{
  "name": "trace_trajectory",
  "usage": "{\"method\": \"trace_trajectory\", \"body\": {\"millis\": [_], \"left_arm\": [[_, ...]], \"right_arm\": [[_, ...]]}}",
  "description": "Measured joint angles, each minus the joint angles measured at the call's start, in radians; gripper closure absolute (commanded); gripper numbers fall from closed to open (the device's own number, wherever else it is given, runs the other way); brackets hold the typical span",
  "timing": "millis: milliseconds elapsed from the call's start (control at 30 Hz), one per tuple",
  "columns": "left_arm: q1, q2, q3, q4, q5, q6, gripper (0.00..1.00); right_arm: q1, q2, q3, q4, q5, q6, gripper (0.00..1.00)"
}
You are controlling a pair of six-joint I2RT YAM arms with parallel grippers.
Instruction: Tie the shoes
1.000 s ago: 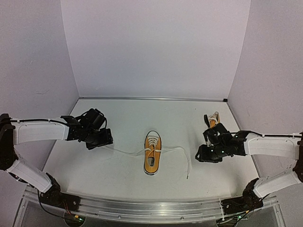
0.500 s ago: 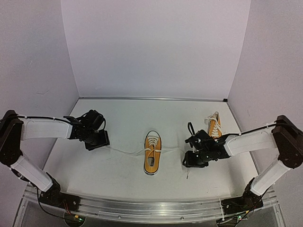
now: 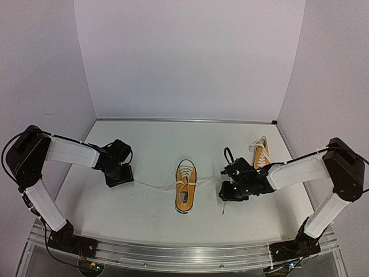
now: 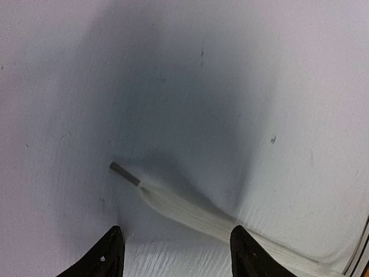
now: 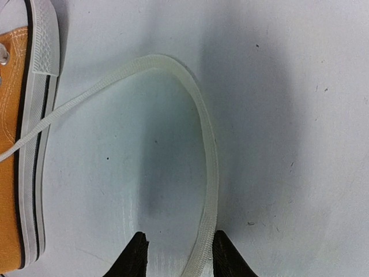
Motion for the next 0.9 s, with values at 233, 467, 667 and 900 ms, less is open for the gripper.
{"method": "trace_trajectory", "body": {"millis": [233,467,667,900], "left_arm": [[0.009,0.1,0.094,0.035,-0.026,0.016,0.41],[0.012,0.185,0.182,0.046,-0.055,0.047,0.7],[0.014,0.25,0.247,0.052,-0.089,0.099,0.98],[0.018,0.261,0.257,0.071,-0.092,0.141,1.0]], "right_arm": [[0.011,0.002,-0.019,0.018,0.055,0.015,0.9],[0.011,-0.039,-0.07,0.026,0.065,0.045,1.0],[0.011,-0.089,-0.086,-0.057,0.065,0.059,1.0],[0.011,-0.206,-0.093,-0.197,0.076,0.062,1.0]]}}
